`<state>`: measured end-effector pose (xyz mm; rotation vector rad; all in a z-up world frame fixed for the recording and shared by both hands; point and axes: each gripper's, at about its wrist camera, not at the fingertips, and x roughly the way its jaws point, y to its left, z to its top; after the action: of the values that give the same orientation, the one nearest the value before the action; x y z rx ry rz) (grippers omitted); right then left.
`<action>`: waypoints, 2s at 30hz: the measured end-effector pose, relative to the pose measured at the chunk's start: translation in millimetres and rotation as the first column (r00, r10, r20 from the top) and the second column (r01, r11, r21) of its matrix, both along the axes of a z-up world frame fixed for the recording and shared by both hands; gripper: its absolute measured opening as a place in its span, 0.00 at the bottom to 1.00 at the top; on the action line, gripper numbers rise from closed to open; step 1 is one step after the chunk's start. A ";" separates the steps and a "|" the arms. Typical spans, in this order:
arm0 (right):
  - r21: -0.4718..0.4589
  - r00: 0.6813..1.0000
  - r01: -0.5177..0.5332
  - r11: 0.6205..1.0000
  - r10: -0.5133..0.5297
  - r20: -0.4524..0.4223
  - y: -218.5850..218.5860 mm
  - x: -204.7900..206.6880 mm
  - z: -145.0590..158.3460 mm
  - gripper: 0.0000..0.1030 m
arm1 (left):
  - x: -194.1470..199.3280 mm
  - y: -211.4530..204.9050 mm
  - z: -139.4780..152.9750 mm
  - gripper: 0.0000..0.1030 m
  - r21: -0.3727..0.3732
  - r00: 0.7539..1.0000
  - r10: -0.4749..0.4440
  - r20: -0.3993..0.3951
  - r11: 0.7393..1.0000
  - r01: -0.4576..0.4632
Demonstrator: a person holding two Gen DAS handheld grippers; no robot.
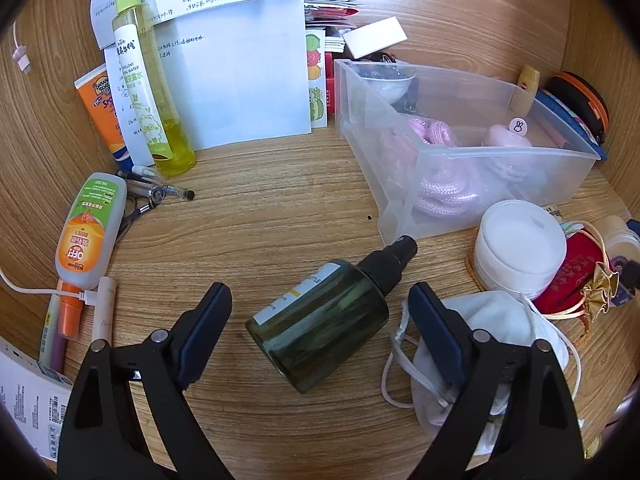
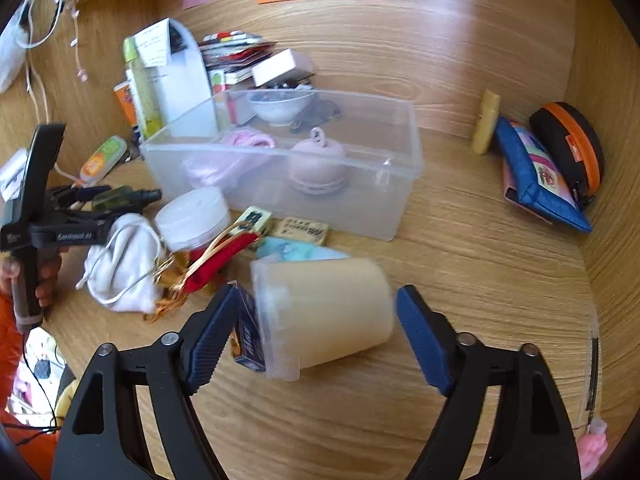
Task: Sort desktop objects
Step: 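Grasp the dark green spray bottle with the left tool while the right tool lifts the cream container, then carry the green bottle and cream container over the clear box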
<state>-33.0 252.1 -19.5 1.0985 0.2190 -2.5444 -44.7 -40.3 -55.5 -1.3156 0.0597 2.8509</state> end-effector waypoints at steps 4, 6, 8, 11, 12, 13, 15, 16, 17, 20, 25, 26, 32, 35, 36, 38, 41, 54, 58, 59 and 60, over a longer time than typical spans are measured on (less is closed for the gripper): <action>0.021 1.000 -0.018 1.000 0.018 -0.017 -5.3 7.4 2.8 0.79 | -0.9 0.5 -0.8 0.84 0.008 1.000 -0.008 0.005 1.000 0.008; 0.006 1.000 -0.013 1.000 0.013 -0.014 -3.7 6.6 3.5 0.78 | -1.1 1.3 -1.6 0.82 0.011 1.000 -0.015 0.012 1.000 0.015; 0.012 1.000 0.025 1.000 -0.025 -0.004 -1.8 1.5 0.3 0.78 | -0.4 1.6 -1.4 0.81 0.008 1.000 -0.015 0.008 1.000 0.015; -0.030 0.998 0.044 0.999 -0.042 0.049 2.7 -7.5 -7.1 0.78 | 0.8 2.4 -1.2 0.77 0.010 1.000 -0.023 0.003 1.000 0.023; -0.042 0.997 0.050 0.998 -0.047 0.063 3.3 -9.9 -9.5 0.78 | 0.9 2.8 -1.4 0.74 0.011 1.000 -0.027 0.003 1.000 0.027; -0.048 0.996 0.051 0.998 -0.048 0.074 3.4 -11.8 -11.9 0.78 | 0.6 3.2 -1.7 0.70 0.011 1.000 -0.029 0.005 1.000 0.029; -0.054 0.995 0.057 0.997 -0.053 0.081 2.6 -15.5 -16.0 0.78 | 0.4 4.6 -2.7 0.65 0.013 0.999 -0.038 0.008 0.999 0.038; -0.055 0.995 0.059 0.997 -0.055 0.082 2.4 -17.2 -17.3 0.77 | 0.7 5.3 -2.7 0.63 0.013 0.999 -0.042 0.005 0.999 0.042; -0.061 0.995 0.058 0.996 -0.053 0.088 2.2 -19.4 -18.7 0.73 | 1.3 6.5 -2.6 0.63 0.009 0.999 -0.047 0.002 0.999 0.047; -0.098 0.993 0.041 0.994 -0.029 0.117 2.4 -23.3 -21.9 0.65 | 4.6 7.7 -1.7 0.62 -0.003 0.999 -0.048 -0.014 0.999 0.048; -0.122 0.995 0.048 0.991 -0.037 0.095 8.1 -18.4 -18.7 0.63 | 13.1 6.3 3.9 0.62 -0.003 0.998 -0.037 -0.059 0.999 0.036; -0.126 0.995 0.053 0.991 -0.042 0.088 9.9 -17.5 -16.5 0.63 | 15.1 5.4 4.9 0.62 0.004 0.997 -0.030 -0.065 1.000 0.030; -0.122 0.997 0.064 0.990 -0.059 0.048 17.2 -13.1 -2.4 0.63 | 21.6 6.7 15.2 0.62 0.040 0.996 -0.012 -0.089 0.999 0.015; -0.113 0.998 0.060 0.992 -0.057 0.030 17.6 -10.6 -0.3 0.62 | 28.5 10.4 25.5 0.62 0.038 0.993 -0.007 -0.120 0.999 0.012; -0.103 0.998 0.063 0.993 -0.062 0.018 17.4 -9.6 0.7 0.62 | 30.9 11.5 30.0 0.62 0.040 0.991 -0.011 -0.131 0.999 0.016; -0.102 0.998 0.065 0.993 -0.065 0.004 19.2 -8.3 3.9 0.62 | 34.5 13.1 38.6 0.62 0.044 0.988 -0.015 -0.153 0.999 0.022; -0.111 0.998 0.066 0.992 -0.068 -0.011 21.8 -8.5 12.7 0.62 | 38.1 16.0 53.4 0.62 0.045 0.981 -0.023 -0.193 0.998 0.032; -0.180 0.987 0.053 0.982 -0.079 -0.142 32.1 -28.0 68.2 0.62 | 20.2 26.7 83.6 0.62 0.090 0.964 -0.027 -0.266 0.995 0.053; -0.194 0.982 0.042 0.980 -0.076 -0.172 29.8 -40.3 81.0 0.63 | 12.0 30.5 90.1 0.62 0.095 0.960 -0.031 -0.277 0.994 0.059; -0.199 0.982 0.038 0.979 -0.073 -0.173 29.6 -44.4 83.1 0.63 | 9.3 31.7 92.2 0.62 0.097 0.959 -0.033 -0.280 0.993 0.063; -0.203 0.982 0.034 0.979 -0.070 -0.175 29.2 -47.9 84.8 0.62 | 7.5 32.7 93.6 0.62 0.097 0.959 -0.033 -0.282 0.993 0.063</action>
<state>-80.9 281.3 65.2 0.8084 -0.0196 -2.6464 -37.2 -7.5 38.2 -0.8730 -0.0577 2.9297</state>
